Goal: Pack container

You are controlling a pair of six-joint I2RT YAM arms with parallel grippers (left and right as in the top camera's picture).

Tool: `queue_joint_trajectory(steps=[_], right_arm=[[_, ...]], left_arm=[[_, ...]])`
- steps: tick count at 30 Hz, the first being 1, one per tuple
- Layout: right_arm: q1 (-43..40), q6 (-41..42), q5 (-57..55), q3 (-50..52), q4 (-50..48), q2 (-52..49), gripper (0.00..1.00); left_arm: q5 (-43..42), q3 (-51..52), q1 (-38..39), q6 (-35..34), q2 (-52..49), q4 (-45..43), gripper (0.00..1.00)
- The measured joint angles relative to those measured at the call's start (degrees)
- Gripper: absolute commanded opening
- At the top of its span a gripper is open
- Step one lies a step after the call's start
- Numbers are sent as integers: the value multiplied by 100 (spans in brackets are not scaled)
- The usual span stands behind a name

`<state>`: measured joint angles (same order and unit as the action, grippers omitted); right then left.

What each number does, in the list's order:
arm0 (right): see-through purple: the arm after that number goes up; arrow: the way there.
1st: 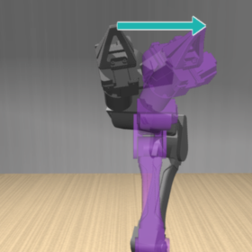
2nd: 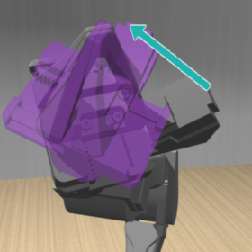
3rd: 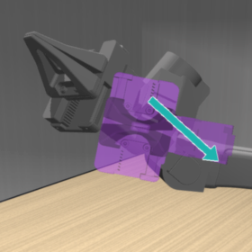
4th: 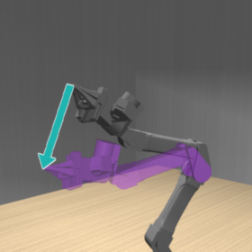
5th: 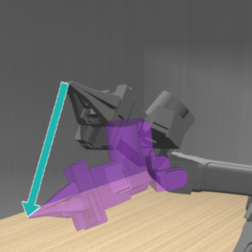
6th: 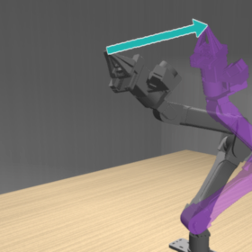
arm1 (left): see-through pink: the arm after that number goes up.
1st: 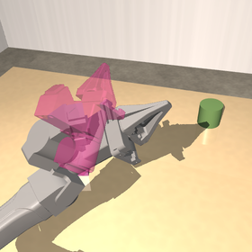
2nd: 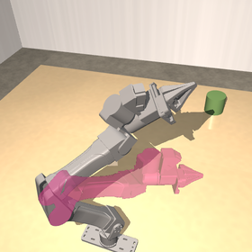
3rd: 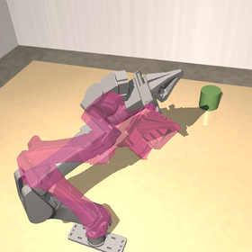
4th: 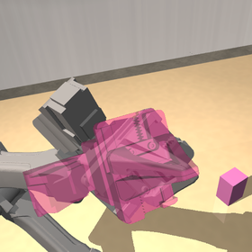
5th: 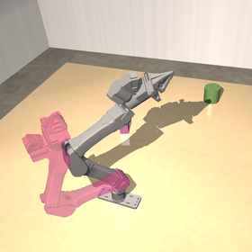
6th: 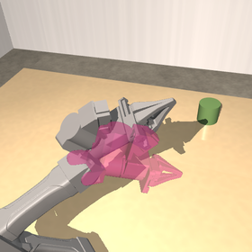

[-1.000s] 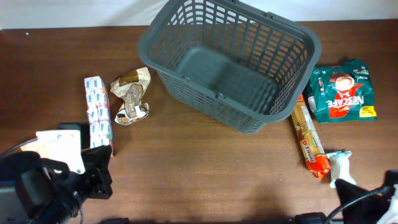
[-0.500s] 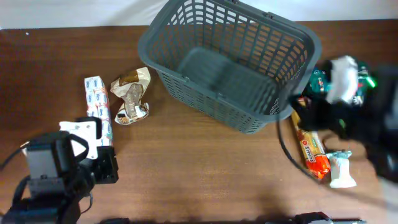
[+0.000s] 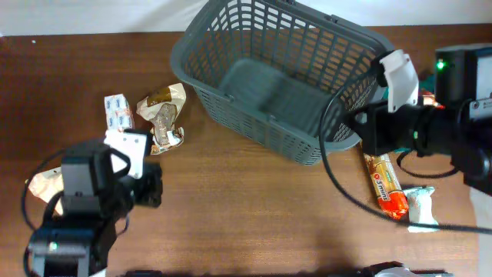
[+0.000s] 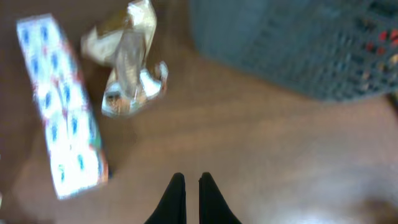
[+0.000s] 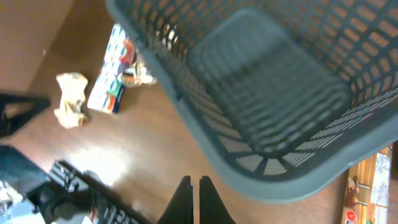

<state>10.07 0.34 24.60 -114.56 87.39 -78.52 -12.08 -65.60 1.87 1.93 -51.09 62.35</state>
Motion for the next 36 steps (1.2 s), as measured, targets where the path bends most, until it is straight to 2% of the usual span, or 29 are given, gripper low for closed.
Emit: queue_joint_trajectory(steps=[4,11,16,21,28,36], right_arm=[[597,-33,-352,-42,334,153,3],[2245,487,-1604,-59,955,621,4],[3187,863,-1976,26,957,721,4],[3971,1220,-2538,535,957,490,4],[4527,1513,-3434,1316,389,-192,4],[4640,1838,-4583,2363,-470,-382,4]], left_arm=[[-9,-2,181,22,-439,-791,2],[-7,-160,315,44,-1421,-1620,2],[-7,-1091,328,74,-1725,-1939,2],[-9,-1993,341,136,-1759,-2430,2],[-20,-2127,514,249,-2210,-3224,2],[-225,-2124,837,822,-2798,-3418,2]])
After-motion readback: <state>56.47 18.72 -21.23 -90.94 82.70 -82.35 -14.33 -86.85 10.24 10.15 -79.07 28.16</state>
